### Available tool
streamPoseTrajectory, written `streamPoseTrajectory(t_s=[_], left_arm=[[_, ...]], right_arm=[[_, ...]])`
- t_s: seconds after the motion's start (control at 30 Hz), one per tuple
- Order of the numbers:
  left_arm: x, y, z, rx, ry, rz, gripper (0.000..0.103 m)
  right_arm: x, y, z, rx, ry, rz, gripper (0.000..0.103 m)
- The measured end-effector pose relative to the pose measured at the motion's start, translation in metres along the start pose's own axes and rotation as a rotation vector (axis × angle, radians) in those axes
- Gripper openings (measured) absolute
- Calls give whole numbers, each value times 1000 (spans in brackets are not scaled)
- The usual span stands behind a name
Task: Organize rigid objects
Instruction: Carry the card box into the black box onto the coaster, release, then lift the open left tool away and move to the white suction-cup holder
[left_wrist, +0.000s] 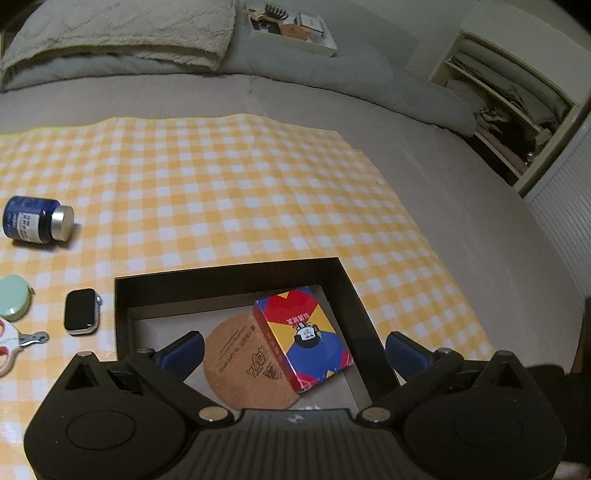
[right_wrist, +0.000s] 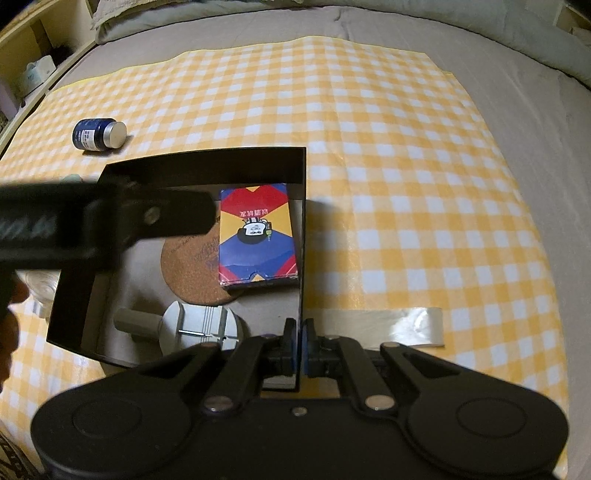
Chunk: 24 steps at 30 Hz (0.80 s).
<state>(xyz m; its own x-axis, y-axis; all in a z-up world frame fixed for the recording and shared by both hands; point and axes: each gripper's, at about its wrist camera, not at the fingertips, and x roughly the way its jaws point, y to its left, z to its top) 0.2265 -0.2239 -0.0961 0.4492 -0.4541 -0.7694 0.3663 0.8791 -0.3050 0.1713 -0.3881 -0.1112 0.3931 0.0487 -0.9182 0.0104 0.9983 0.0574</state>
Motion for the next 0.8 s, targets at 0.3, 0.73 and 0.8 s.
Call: streamPoseTrajectory(t_s=[0.3,0.73,0.8], left_arm=[[-34,5,-9,49,-38,12,103],[-73,32,-17,80,-95,54,103],[-79,40,-20,84,-101,63,103]], right_arm=[[-2,1,-2,-5,-3,-3,3],[-5,1,-5,-15,13,-4,3],[-5,2,-5,-20,20,-5,3]])
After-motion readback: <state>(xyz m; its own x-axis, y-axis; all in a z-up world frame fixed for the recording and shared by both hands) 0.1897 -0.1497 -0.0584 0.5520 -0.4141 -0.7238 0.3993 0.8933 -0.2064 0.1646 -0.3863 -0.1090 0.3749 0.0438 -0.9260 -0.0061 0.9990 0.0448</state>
